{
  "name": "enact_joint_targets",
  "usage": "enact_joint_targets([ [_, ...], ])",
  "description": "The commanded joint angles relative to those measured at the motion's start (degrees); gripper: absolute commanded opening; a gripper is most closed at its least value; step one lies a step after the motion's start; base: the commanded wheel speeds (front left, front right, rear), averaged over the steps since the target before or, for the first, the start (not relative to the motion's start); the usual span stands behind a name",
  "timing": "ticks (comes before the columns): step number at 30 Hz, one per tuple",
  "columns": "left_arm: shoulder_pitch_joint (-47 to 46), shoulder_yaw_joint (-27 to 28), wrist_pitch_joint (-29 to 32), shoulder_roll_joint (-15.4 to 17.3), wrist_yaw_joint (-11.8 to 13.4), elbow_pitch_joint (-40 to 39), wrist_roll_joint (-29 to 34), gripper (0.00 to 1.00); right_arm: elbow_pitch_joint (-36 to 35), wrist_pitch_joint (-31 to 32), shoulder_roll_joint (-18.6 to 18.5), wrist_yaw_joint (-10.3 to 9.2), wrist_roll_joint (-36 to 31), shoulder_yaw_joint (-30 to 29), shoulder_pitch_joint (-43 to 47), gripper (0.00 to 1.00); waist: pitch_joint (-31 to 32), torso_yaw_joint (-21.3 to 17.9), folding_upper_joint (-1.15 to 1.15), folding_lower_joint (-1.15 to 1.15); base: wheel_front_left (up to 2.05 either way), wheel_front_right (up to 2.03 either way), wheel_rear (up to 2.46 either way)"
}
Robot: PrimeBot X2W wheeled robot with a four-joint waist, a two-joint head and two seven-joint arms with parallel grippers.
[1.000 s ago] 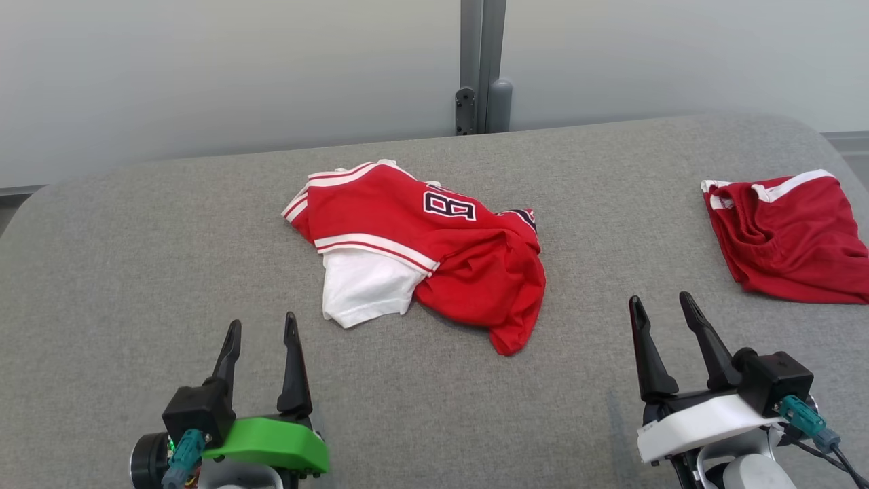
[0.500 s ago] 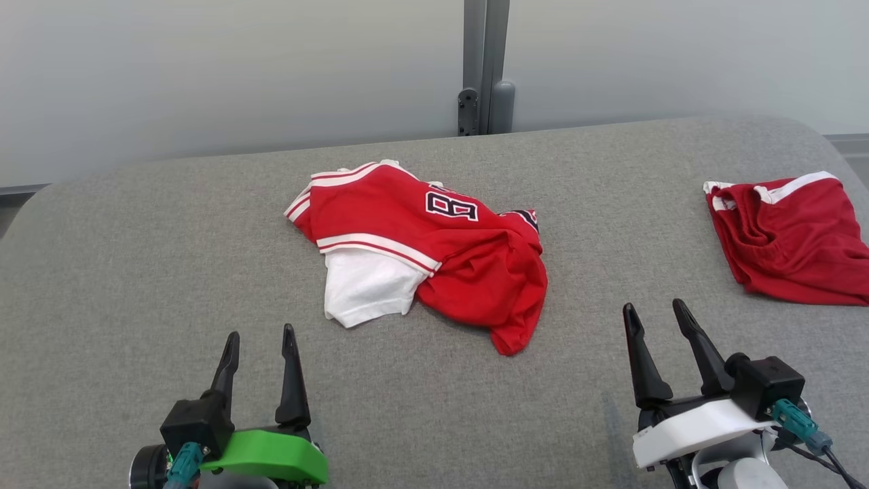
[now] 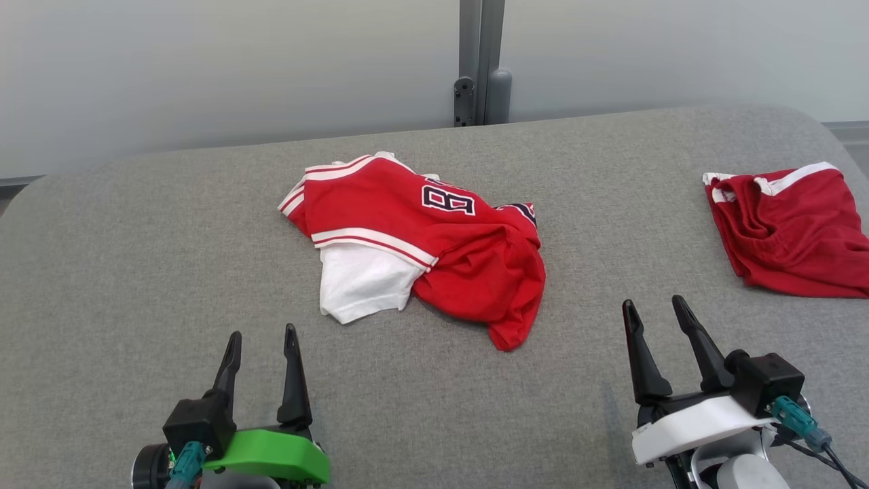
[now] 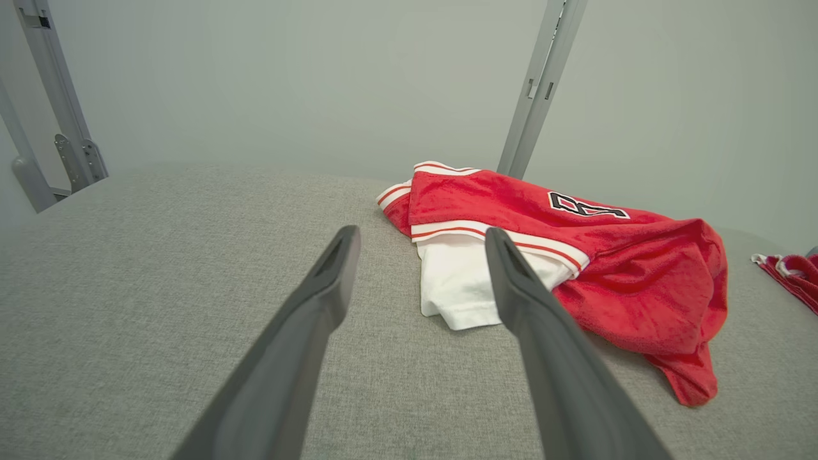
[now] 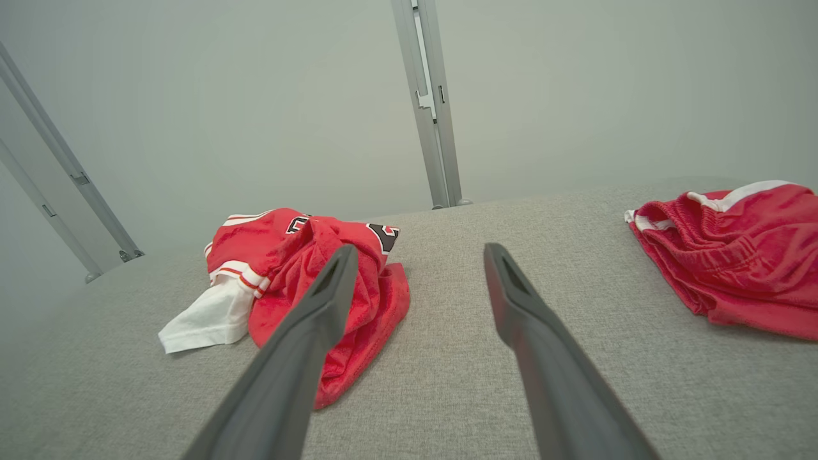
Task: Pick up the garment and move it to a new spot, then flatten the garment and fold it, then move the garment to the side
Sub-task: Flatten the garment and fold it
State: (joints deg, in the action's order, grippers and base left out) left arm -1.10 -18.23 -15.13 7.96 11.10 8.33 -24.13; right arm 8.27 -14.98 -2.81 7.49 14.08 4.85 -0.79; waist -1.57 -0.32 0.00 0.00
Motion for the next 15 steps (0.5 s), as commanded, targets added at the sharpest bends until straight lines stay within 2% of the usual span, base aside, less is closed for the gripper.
enact_joint_targets([
  [1,-0.2,0.2,0.0,-0.1,-0.4,0.3,0.6,1.0,-0.3,-0.3,-0.2,-0.01,-0.1,0.0,-0.8,1.0,-0.5,-0.2,0.0,0.0,0.0,0.0,0.0],
  [7,-3.4,-0.9,1.2,0.4,-1.2,3.2,1.7,1.0,-0.9,-0.3,-0.2,0.0,-0.5,0.1,-1.9,1.0,-3.3,-1.3,0.0,0.0,0.0,0.0,0.0],
  [15,-11.9,-1.1,3.5,-0.7,-2.7,13.4,0.1,1.0,-1.4,-0.3,-0.2,-0.01,-1.3,1.1,-4.2,1.0,-8.3,-5.2,0.0,0.0,0.0,0.0,0.0],
])
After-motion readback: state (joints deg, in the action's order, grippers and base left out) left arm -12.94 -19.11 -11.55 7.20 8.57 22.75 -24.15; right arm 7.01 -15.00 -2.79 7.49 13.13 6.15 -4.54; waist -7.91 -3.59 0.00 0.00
